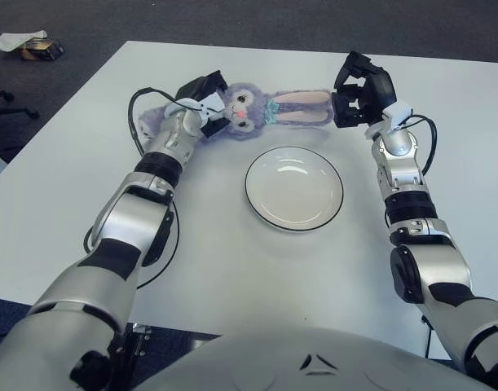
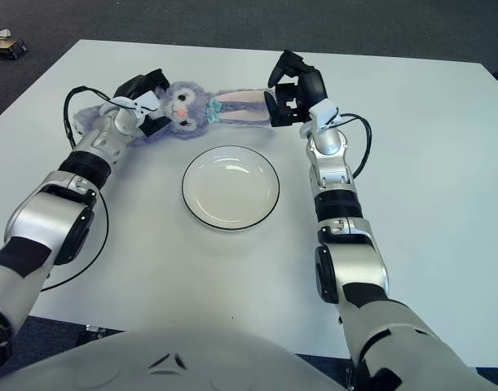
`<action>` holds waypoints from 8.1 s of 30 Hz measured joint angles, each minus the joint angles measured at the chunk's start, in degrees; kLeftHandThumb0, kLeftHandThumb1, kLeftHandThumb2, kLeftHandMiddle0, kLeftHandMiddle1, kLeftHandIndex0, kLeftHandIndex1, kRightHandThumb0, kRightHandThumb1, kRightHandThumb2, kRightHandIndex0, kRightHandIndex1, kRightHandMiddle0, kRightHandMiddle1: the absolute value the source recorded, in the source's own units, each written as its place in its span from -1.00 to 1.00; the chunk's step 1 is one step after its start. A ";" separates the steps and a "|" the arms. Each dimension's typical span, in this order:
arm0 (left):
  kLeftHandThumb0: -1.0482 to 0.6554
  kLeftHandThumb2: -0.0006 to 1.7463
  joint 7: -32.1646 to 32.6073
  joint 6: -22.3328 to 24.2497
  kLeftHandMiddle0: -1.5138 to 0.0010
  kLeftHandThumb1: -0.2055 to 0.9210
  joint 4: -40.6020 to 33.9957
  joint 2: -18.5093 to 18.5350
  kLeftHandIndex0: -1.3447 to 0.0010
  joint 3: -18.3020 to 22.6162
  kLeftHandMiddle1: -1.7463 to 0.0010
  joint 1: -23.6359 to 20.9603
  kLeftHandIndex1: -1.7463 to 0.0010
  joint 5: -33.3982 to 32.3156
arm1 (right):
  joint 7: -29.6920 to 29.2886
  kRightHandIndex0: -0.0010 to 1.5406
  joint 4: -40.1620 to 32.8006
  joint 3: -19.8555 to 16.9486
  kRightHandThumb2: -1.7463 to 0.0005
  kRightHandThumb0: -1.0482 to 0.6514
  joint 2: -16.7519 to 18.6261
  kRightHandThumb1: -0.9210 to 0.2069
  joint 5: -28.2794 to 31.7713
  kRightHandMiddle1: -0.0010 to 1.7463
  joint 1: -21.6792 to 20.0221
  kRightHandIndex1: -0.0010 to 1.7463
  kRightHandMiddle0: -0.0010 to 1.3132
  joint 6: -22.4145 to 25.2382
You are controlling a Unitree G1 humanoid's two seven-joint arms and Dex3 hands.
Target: Put the doll into the plate.
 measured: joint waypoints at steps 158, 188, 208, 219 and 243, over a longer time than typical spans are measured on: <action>0.23 0.56 -29.97 30.63 0.10 -0.16 15.78 -10.01 0.40 16.47 -0.93 -26.24 -1.00 -25.56 | -74.11 -1.00 27.93 44.01 0.56 -0.77 -19.78 -0.95 -63.85 -0.54 -23.89 -1.00 -1.00 -2.92; -0.64 0.00 -57.92 27.35 1.00 1.00 17.35 -8.63 1.00 23.34 0.93 -23.83 0.97 -34.07 | -77.41 -1.00 30.74 46.79 0.37 -0.76 -17.90 -1.00 -63.46 -0.61 -24.75 -1.00 -1.00 -2.33; -0.62 -0.08 -55.51 31.96 0.85 1.00 17.57 -8.82 1.00 22.92 0.81 -25.85 0.69 -31.48 | -75.79 -0.86 30.53 47.78 0.42 -0.59 -17.08 -0.97 -63.15 -0.12 -24.99 -0.50 -1.00 -5.87; -0.19 -0.27 -52.25 39.39 0.59 0.94 17.56 -8.99 0.79 23.20 -0.48 -26.78 -0.77 -31.85 | -73.75 -0.35 29.54 47.65 -0.06 0.15 -17.05 -0.33 -62.25 0.96 -24.99 0.51 -0.39 -9.56; 0.23 0.47 -26.55 29.93 0.25 -0.02 16.43 -13.76 0.38 17.17 -0.99 -28.20 -0.94 -25.74 | -64.04 -0.01 27.07 43.64 -0.70 0.23 -16.85 0.35 -55.91 1.00 -24.37 0.92 -0.25 -11.85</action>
